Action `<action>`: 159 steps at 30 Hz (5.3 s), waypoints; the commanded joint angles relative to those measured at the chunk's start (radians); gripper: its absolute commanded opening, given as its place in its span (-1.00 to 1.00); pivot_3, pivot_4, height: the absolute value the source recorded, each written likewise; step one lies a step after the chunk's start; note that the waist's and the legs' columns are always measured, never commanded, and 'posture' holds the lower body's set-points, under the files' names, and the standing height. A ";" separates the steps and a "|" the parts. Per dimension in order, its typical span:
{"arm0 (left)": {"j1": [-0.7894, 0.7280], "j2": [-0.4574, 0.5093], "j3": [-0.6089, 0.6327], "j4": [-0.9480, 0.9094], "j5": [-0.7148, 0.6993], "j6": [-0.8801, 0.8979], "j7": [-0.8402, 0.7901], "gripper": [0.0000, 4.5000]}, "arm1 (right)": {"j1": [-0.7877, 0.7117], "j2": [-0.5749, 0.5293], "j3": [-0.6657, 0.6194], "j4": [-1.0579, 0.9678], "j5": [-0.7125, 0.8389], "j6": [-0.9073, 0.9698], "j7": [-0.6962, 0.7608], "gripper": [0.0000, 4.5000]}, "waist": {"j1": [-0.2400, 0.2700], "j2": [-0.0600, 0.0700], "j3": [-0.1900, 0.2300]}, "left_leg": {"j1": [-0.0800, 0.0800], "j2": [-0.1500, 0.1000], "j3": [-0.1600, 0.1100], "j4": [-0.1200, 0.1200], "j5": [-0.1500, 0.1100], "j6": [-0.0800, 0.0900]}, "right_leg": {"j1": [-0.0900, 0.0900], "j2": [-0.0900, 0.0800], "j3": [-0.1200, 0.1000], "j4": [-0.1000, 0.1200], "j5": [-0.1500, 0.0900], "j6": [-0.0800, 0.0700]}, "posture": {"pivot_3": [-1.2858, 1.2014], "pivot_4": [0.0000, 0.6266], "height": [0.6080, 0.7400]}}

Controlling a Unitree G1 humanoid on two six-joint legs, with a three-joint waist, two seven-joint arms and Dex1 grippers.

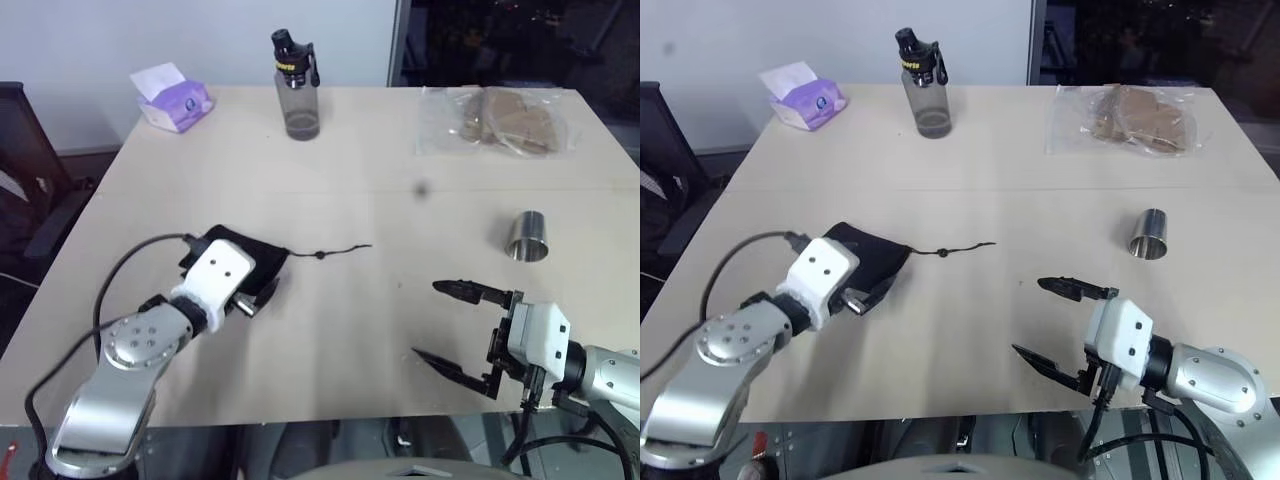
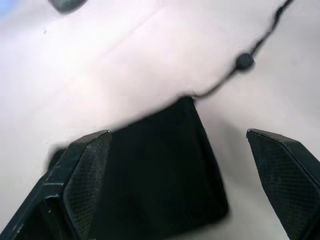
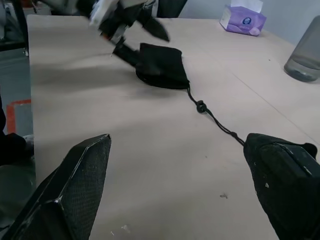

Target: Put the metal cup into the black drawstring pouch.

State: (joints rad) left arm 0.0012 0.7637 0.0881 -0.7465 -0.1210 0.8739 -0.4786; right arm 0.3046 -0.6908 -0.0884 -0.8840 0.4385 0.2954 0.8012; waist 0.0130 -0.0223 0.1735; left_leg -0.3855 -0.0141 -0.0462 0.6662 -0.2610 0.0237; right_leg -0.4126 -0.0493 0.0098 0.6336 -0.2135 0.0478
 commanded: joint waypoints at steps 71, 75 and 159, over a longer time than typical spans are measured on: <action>-0.795 -0.248 -0.280 0.754 -0.174 -0.099 -0.378 -1.00 | -0.452 0.031 0.020 0.657 -0.569 0.275 -0.569 -0.96 | -0.010 -0.001 0.001 | -0.001 -0.002 0.011 0.002 0.000 0.001 | -0.003 0.001 0.006 0.005 0.005 0.000 | 0.03 -0.52 1.00; -0.814 -0.260 -0.283 0.764 -0.194 -0.051 -0.388 -1.00 | -0.433 0.064 0.000 0.574 -0.525 0.261 -0.534 -0.96 | -0.019 -0.001 0.001 | -0.001 -0.002 0.010 0.002 0.000 0.001 | -0.003 0.001 0.006 0.006 0.005 0.000 | 0.03 -0.52 1.00; -0.852 -0.445 -0.266 0.828 -0.095 0.140 -0.404 -0.94 | -0.542 0.380 0.428 0.773 -0.588 -0.057 -0.426 -1.00 | -0.036 -0.001 0.000 | 0.006 -0.001 0.008 0.002 0.000 0.001 | -0.001 0.003 0.009 0.010 0.005 0.001 | 0.03 -0.52 1.00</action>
State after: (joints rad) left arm -0.8377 0.3511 -0.1646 0.1603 -0.1520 1.0003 -0.8636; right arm -0.2156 -0.3128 0.2881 -0.1532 -0.0970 0.2419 0.3683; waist -0.0234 -0.0229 0.1739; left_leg -0.3797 -0.0149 -0.0380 0.6686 -0.2607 0.0242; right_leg -0.4137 -0.0466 0.0192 0.6435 -0.2083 0.0484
